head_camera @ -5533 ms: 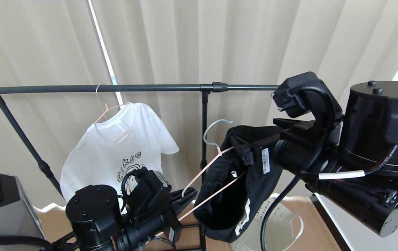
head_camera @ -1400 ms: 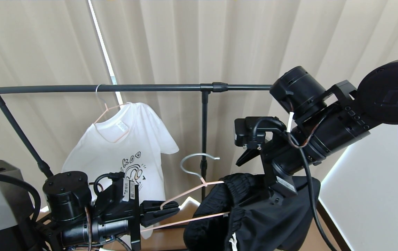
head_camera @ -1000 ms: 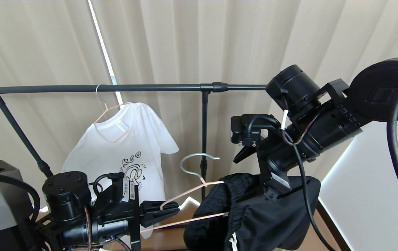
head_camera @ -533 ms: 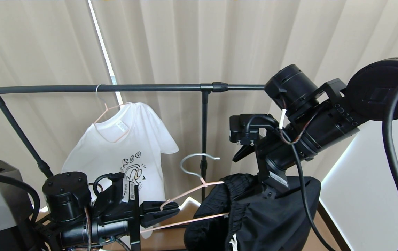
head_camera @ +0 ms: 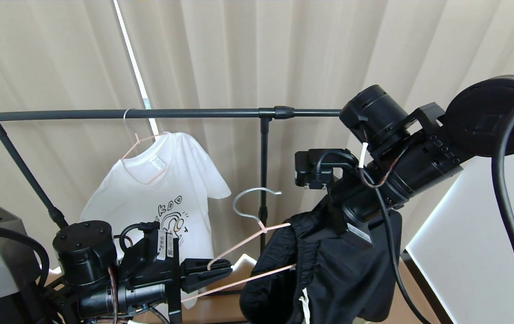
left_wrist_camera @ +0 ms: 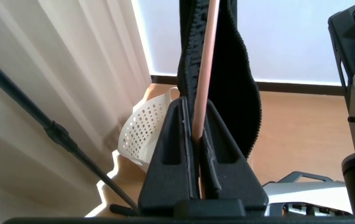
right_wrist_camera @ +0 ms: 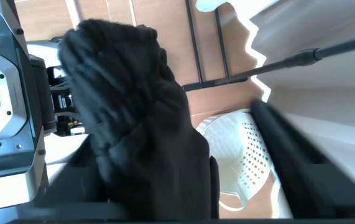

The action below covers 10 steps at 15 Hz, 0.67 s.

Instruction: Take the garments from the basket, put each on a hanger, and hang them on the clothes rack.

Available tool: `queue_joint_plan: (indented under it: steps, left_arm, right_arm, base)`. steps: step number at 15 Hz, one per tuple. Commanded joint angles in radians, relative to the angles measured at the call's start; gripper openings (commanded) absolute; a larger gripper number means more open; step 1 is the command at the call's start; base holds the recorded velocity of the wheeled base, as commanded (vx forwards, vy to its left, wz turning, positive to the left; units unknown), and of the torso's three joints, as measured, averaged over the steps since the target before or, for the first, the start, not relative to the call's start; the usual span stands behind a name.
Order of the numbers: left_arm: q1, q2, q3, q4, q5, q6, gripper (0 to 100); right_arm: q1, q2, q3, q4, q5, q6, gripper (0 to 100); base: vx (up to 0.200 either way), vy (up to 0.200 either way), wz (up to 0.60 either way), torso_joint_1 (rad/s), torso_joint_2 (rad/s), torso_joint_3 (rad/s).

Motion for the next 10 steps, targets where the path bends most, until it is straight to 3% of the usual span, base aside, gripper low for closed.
queue_joint_plan:
  steps: [1,10]
  left_arm:
    - [0.000,-0.001,-0.001,-0.001,-0.002,0.000,0]
    - [0.005,0.003,-0.007,-0.001,-0.001,-0.001,0]
  right_arm:
    - [0.000,-0.006,0.003,-0.001,0.001,-0.001,0]
    - [0.000,-0.017,0.009,0.001,0.000,-0.002,0]
  base:
    - [0.000,0.000,0.00,0.000,0.00,0.000]
    - [0.000,0.000,0.00,0.000,0.00,0.000]
